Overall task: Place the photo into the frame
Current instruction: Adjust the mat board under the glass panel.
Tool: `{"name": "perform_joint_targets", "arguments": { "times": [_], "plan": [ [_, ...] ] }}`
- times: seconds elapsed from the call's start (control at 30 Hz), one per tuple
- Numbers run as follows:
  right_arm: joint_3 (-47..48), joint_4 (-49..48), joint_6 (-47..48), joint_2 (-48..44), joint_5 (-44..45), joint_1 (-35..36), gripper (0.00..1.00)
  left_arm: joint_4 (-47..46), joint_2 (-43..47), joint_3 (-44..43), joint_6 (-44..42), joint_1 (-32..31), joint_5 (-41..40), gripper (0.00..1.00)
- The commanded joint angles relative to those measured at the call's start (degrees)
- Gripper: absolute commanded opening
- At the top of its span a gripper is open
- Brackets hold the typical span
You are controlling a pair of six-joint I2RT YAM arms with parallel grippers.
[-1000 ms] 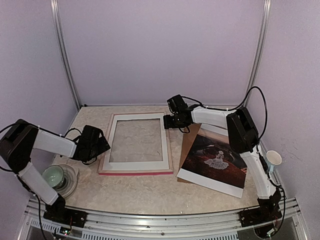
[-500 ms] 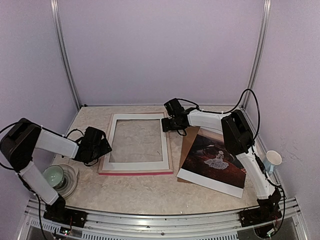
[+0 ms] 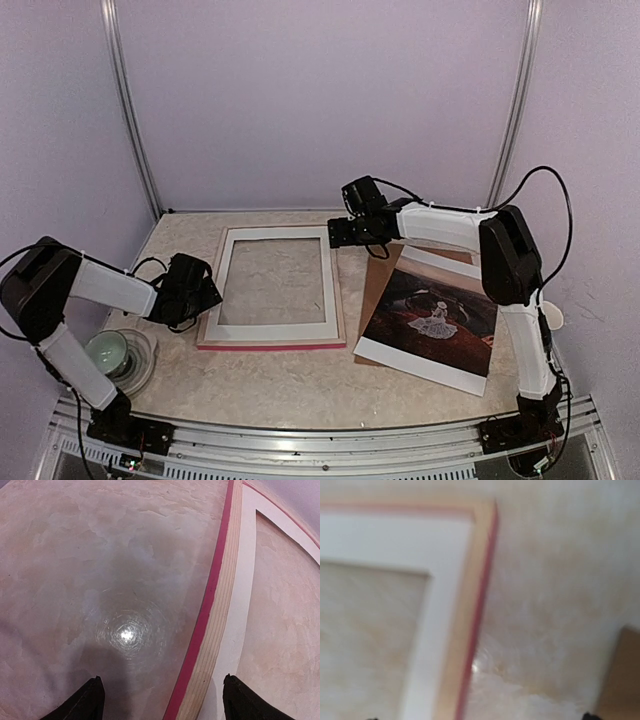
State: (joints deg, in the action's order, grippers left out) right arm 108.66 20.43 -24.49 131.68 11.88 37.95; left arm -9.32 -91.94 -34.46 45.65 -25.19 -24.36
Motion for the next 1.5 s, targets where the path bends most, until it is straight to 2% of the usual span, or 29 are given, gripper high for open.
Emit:
{"name": "perform_joint_targets", "arguments": {
  "times": [0.0, 0.07, 0.4, 0.63, 0.87, 1.03, 1.47],
  "plan": [
    [-3.61, -3.09, -0.11, -9.46, -0.18, 0.49, 0.94, 0.33, 1.45, -0.82, -1.29, -0.29, -1.19, 0.80],
    [-6.47, -3.13, -0.16, -11.70, 0.18, 0.33, 0.99, 0.40, 1.63, -0.95, -1.39, -0.22, -1.32, 0.78],
    [-35.73, -11.33, -5.27, -26.82, -7.62, -6.77, 0.99, 1.74, 3.31, -5.55, -3.58, 1.61, -1.57, 0.83],
    [-47.99, -12.97, -5.19, -34.07, -7.85, -8.94, 0.99, 2.86, -3.28, -16.44, -7.23, 3.52, -2.17, 0.86],
    [-51.07, -13.17, -5.22, -36.73, -8.66, -9.10, 0.99, 7.16, -15.44, -30.58, -10.63, 5.12, -1.98, 0.87],
    [-51.72, -14.54, -5.94, -37.01, -11.51, -9.10, 0.99, 11.30, -24.69, -40.57, -13.12, 7.56, 2.30, 0.86],
    [-54.42, -15.16, -6.34, -39.61, -11.75, -9.07, 0.99, 19.49, -37.39, -58.18, -17.87, 10.52, 7.54, 0.82]
  ]
}}
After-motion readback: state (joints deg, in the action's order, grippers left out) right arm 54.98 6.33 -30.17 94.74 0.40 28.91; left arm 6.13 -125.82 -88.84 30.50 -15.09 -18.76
